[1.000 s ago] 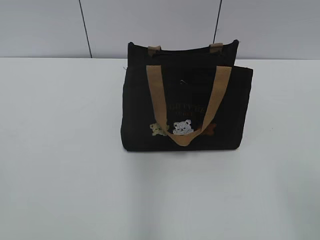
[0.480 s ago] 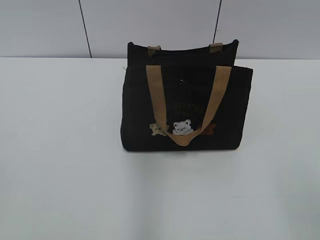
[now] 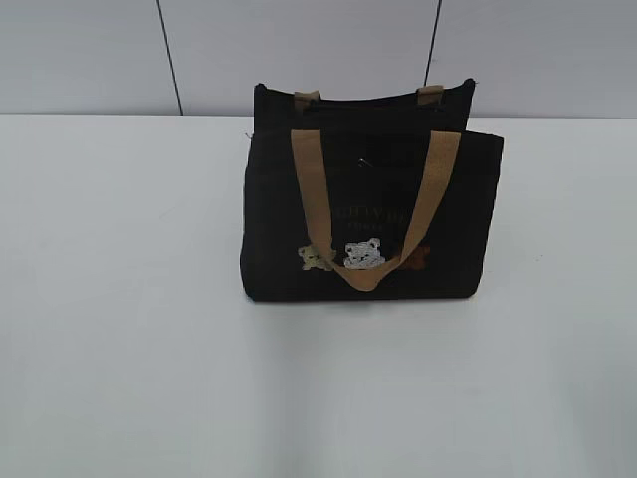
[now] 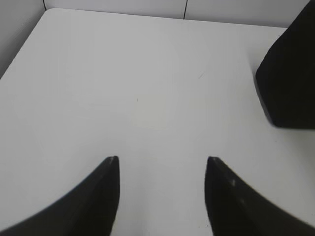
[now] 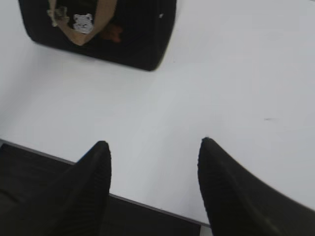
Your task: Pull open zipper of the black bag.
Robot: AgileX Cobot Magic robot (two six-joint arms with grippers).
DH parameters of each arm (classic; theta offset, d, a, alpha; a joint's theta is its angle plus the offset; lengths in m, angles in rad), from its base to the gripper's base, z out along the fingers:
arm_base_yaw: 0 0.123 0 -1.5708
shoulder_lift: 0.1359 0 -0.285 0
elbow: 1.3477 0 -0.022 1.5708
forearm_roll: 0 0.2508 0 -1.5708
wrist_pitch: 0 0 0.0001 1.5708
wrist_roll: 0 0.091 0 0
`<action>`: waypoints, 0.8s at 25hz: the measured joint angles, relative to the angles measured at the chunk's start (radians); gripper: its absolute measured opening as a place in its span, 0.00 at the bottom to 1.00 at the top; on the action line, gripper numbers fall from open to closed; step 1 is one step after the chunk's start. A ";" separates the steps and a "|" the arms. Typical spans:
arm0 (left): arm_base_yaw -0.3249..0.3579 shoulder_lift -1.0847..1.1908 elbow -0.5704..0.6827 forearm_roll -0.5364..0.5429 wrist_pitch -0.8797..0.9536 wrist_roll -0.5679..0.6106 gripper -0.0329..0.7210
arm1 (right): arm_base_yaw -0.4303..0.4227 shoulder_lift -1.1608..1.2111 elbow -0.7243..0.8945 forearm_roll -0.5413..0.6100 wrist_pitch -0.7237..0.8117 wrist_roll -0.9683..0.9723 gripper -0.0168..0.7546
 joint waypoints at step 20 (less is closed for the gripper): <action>0.000 0.000 0.000 0.000 0.000 0.000 0.60 | 0.000 0.000 0.001 -0.162 -0.013 0.158 0.58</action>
